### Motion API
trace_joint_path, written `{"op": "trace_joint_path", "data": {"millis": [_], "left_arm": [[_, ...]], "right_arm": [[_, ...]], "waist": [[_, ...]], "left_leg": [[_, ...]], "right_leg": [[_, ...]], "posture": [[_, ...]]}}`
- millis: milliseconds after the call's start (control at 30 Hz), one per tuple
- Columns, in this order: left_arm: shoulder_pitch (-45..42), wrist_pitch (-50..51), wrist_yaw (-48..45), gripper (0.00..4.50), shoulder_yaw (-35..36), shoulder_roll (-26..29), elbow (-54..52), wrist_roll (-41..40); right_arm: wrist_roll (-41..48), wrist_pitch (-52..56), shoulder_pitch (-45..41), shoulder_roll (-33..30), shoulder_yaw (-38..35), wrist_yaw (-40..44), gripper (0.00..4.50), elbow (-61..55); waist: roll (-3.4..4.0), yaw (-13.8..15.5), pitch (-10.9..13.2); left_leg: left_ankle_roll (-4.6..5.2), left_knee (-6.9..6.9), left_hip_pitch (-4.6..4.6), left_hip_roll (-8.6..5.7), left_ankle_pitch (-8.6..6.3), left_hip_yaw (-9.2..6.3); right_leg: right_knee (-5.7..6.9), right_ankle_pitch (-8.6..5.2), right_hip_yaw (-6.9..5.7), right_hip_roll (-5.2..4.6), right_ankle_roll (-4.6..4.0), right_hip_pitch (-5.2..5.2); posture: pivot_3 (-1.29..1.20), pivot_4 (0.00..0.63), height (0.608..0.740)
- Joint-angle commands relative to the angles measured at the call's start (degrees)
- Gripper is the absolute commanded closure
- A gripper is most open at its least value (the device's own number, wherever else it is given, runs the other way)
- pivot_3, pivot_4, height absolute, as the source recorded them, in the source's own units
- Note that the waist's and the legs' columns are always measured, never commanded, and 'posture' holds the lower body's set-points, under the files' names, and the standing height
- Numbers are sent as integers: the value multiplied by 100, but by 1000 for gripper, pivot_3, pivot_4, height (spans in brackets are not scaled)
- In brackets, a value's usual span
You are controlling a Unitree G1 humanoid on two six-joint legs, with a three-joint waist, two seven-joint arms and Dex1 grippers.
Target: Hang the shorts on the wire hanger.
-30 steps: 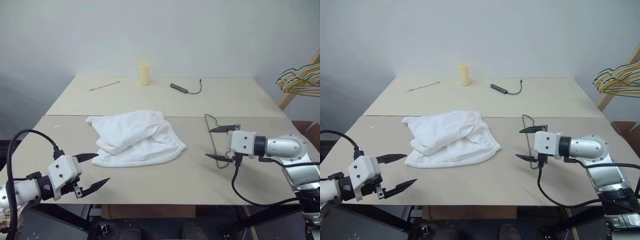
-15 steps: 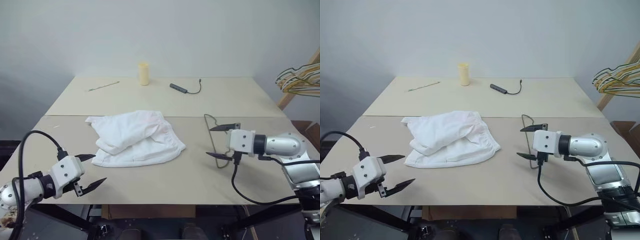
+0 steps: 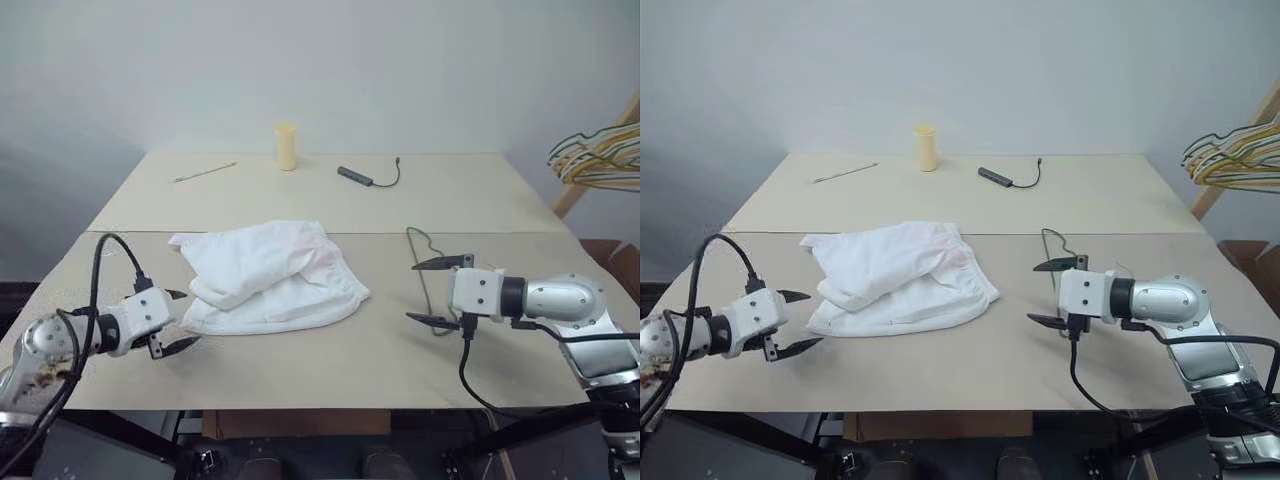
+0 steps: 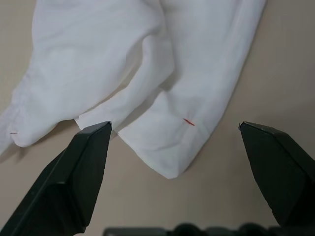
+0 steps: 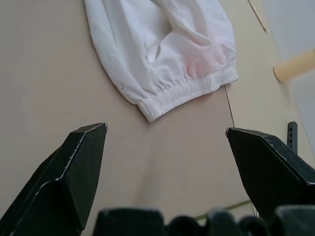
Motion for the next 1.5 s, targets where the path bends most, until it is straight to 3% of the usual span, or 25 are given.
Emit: {"op": "trace_joint_path", "data": {"millis": [33,233,333,733,767,1100,1200,1367,1500], "left_arm": [[-326,-126,-179,0,-394,-23,713,174],[-853,-216,-76,0,-779,-264,1608,362],[-996,-194,-141,580,-884,-326,1866,388],[-1293,11,-114,4333,-1122,-329,2376,489],[-1275,-22,-106,4476,-1084,-327,2321,457],[-169,550,-807,4476,-101,379,235,-654],[265,709,-873,4476,168,610,-241,-756],[595,884,-782,4476,414,673,-612,-837],[587,968,-686,4476,452,652,-692,-851]], "right_arm": [[20,43,-33,24,-82,-100,9,-233],[25,119,66,10,-108,-124,9,-358],[36,153,100,-15,-124,-131,0,-397],[-21,219,69,46,-25,-167,0,-487],[-52,194,43,68,17,-171,0,-480],[-1695,-567,-770,994,1173,-1028,0,363],[-2558,-1204,-1082,1115,1660,-1442,0,922],[-3463,-2024,-1649,1387,2194,-2214,0,2022],[-3527,-2414,-1969,1590,2357,-2342,0,2574]], "waist": [[0,-38,0],[8,-61,-7],[25,-57,-19],[85,-94,-65],[85,-103,-65],[64,-279,-59],[64,-283,-59],[59,-265,-56],[58,-242,-55]], "left_leg": [[0,0,-3,0,0,0],[0,3,7,-2,0,0],[0,3,14,-2,0,0],[1,2,40,-1,1,1],[1,1,45,0,1,4],[0,1,-2,4,0,9],[0,1,-19,2,0,8],[0,0,-16,1,0,8],[0,1,-14,1,0,8]], "right_leg": [[0,0,-1,1,0,-2],[5,1,1,-1,1,6],[8,1,2,0,1,10],[15,-7,8,6,13,26],[15,-10,10,7,18,29],[24,-3,19,4,2,-19],[21,-2,18,2,3,-36],[22,-2,15,1,1,-34],[27,-2,16,2,0,-33]], "posture": [[-63,0,740],[-80,0,740],[-83,0,740],[-84,0,740],[-84,0,740],[-83,0,740],[-65,0,740],[-51,0,740],[-46,0,740]]}}
